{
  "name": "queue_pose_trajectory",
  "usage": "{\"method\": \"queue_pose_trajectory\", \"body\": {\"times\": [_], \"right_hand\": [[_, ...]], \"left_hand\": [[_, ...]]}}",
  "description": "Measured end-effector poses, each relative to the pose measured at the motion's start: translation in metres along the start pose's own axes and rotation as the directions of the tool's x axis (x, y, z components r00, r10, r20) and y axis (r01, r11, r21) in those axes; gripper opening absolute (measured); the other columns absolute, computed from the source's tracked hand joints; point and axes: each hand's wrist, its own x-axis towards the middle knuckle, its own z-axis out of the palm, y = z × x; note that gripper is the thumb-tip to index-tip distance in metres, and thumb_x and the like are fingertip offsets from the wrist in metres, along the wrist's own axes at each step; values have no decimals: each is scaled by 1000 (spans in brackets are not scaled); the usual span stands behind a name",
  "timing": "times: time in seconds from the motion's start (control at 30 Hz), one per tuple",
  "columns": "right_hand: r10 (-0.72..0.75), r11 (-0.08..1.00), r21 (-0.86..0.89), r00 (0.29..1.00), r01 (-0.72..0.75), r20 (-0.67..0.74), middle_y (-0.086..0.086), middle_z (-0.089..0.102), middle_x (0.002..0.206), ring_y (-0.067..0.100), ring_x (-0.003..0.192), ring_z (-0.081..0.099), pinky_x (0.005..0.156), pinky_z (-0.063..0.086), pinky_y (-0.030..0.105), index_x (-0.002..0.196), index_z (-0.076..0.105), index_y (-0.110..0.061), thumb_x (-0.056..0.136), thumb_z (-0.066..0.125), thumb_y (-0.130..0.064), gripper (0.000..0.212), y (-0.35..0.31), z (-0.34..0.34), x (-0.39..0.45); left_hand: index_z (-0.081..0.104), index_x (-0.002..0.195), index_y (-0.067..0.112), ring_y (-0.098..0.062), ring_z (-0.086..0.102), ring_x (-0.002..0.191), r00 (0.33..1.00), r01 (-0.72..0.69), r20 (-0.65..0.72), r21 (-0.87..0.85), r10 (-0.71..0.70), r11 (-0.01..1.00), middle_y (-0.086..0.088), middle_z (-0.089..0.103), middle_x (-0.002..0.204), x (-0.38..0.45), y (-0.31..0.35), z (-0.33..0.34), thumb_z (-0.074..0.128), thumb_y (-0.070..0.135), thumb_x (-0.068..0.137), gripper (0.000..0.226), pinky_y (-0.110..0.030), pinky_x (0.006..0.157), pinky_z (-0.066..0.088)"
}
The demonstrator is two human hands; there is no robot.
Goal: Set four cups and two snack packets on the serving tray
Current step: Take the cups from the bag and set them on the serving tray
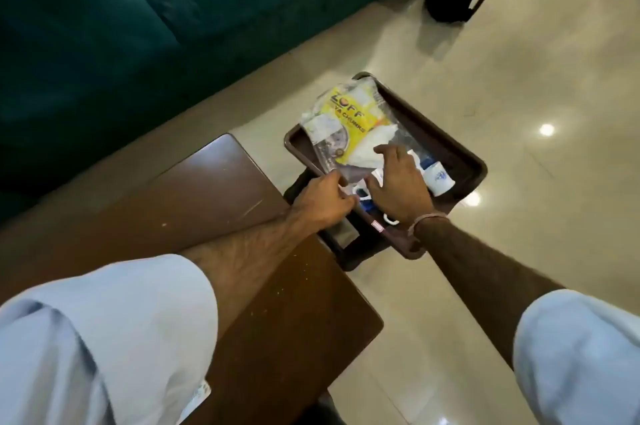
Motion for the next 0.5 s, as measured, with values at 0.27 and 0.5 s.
{"method": "queue_pose_trajectory", "body": {"times": [0.27,0.5], "right_hand": [[322,943,-94,946,-319,28,16,44,138,39,120,45,101,43,53,136,44,-11,78,65,-24,63,99,-27,23],[416,909,-61,897,-411,150,19,43,142,40,128,43,107,41,50,146,34,-15,79,72,-25,78,143,-17,34]], "left_hand": [[64,111,13,-27,63,104,990,42,130,100,-55,994,-9,68,110,32,58,72,65,44,86,39,-32,82,50],[61,124,17,-28,59,110,983,121,107,246,-151,962,-14,57,127,44,65,102,61,45,91,43,-38,89,51]]}}
